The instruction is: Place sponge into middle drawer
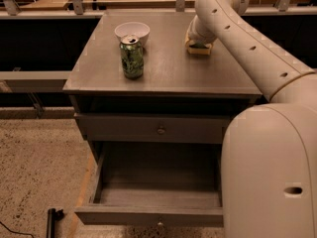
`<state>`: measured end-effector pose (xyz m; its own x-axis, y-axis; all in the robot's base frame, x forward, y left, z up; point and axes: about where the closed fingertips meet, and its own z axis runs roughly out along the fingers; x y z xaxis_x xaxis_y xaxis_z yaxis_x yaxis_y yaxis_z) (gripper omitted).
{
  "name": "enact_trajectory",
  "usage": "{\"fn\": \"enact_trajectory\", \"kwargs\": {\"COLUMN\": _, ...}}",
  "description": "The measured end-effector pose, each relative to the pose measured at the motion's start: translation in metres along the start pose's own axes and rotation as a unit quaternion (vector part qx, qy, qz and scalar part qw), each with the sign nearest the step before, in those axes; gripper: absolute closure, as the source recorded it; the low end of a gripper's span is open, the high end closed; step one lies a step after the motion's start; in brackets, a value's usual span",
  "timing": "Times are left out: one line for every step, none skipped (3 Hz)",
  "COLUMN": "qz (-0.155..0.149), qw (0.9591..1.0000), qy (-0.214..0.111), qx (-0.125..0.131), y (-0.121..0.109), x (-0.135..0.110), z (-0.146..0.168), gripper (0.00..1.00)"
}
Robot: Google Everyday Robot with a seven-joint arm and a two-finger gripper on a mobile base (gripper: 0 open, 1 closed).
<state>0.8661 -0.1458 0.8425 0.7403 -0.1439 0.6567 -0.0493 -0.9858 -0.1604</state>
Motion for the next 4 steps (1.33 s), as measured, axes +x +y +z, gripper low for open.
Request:
{"fn": "enact_trajectory", "kwargs": {"qz": 0.0, "qw": 1.0, "qy": 0.0, "qx": 0.0, "y": 0.0, "x": 0.001, "z": -0.002, "gripper": 0.95}}
{"fn": "enact_trajectory", "kwargs": {"qz": 0.0, "qw": 1.0, "qy": 0.0, "qx": 0.0, "y": 0.0, "x": 0.001, "z": -0.002, "gripper": 1.0}}
{"fn": "enact_trajectory", "kwargs": {"qz": 0.056, "qw": 0.9981, "qy": -0.003, "qx": 0.025, "y": 0.004, "x": -0.01, "z": -0.038, "gripper": 1.0}}
{"fn": "enact_trajectory", "kwargs": {"qz": 0.084, "qw": 0.9961, "qy": -0.017, "qx": 0.021, "y": 0.012, "x": -0.03, "z": -0.053, "gripper": 1.0}}
